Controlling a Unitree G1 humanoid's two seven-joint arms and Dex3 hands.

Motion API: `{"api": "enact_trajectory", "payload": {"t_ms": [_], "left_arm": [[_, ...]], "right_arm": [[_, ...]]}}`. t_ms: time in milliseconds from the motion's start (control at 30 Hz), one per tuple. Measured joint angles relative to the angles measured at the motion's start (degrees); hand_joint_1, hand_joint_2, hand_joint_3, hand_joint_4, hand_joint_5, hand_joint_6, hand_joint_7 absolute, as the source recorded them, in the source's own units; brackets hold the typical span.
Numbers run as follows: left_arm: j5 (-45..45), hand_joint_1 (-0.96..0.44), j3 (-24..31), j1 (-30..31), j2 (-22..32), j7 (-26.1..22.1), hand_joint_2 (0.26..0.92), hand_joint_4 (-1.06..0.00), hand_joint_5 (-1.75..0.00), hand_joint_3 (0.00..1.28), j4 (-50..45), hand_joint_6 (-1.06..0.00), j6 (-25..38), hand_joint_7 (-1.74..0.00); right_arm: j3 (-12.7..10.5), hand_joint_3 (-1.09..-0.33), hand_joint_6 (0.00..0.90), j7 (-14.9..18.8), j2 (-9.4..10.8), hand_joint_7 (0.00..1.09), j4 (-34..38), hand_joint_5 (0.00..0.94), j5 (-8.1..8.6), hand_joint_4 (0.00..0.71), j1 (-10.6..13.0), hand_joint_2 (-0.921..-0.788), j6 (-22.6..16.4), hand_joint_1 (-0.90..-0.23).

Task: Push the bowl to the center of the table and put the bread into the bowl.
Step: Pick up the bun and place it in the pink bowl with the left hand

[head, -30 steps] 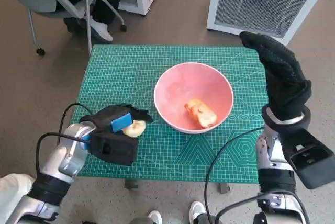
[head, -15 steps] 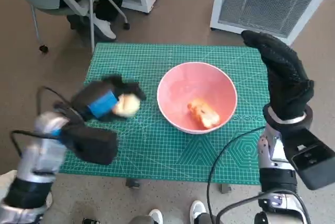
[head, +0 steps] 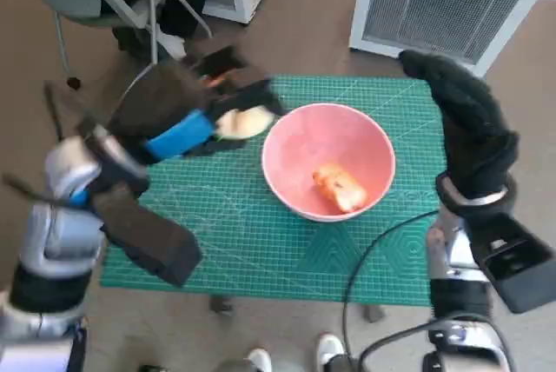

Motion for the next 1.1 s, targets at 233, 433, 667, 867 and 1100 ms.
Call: {"api": "enact_trajectory", "payload": {"t_ms": [233, 433, 667, 867, 1100], "left_arm": [[2.8, 0.00, -5.9, -6.3, -4.6, 0.4, 0.920, -0.63, -1.13, 0.09, 11.1, -0.63, -4.6, -1.27], [5.5, -0.07, -9.9, -8.9, -8.8, 1.9, 0.921, -0.58, -1.04, 0.14, 22.8, -0.58, -6.8, -1.31], [7.9, -0.21, -13.9, -9.7, -11.2, -1.2, 0.855, -0.20, -0.09, 0.04, 31.6, -0.35, -3.4, -0.24], [10.8, -0.39, -15.9, -9.7, -11.5, -4.9, 0.853, -0.05, -0.01, 0.01, 33.1, -0.24, 2.4, -0.03], [9.2, -0.44, -14.6, -9.0, -10.8, -5.3, 0.846, 0.00, 0.00, 0.00, 32.1, -0.20, 2.2, 0.00]], "right_arm": [[0.2, -0.806, -0.001, -0.2, 0.8, 0.71, 0.0, 0.471, -0.02, -0.001, -0.7, -0.921, 0.5, -0.565], [0.4, -0.807, -0.001, -0.3, 0.9, 0.71, -0.5, 0.468, -0.06, -0.001, -0.8, -0.921, 0.9, -0.559], [0.4, -0.809, -0.001, -0.5, 0.8, 0.71, -0.6, 0.470, -0.36, -0.001, -0.8, -0.921, 0.8, -0.554], [0.2, -0.806, -0.001, -1.1, 0.7, 0.72, -0.5, 0.472, -1.50, -0.001, -0.8, -0.921, 0.3, -0.554], [0.2, -0.803, -0.001, -1.5, 0.8, 0.71, -0.6, 0.470, -1.82, -0.001, -0.8, -0.921, 0.2, -0.570]]}}
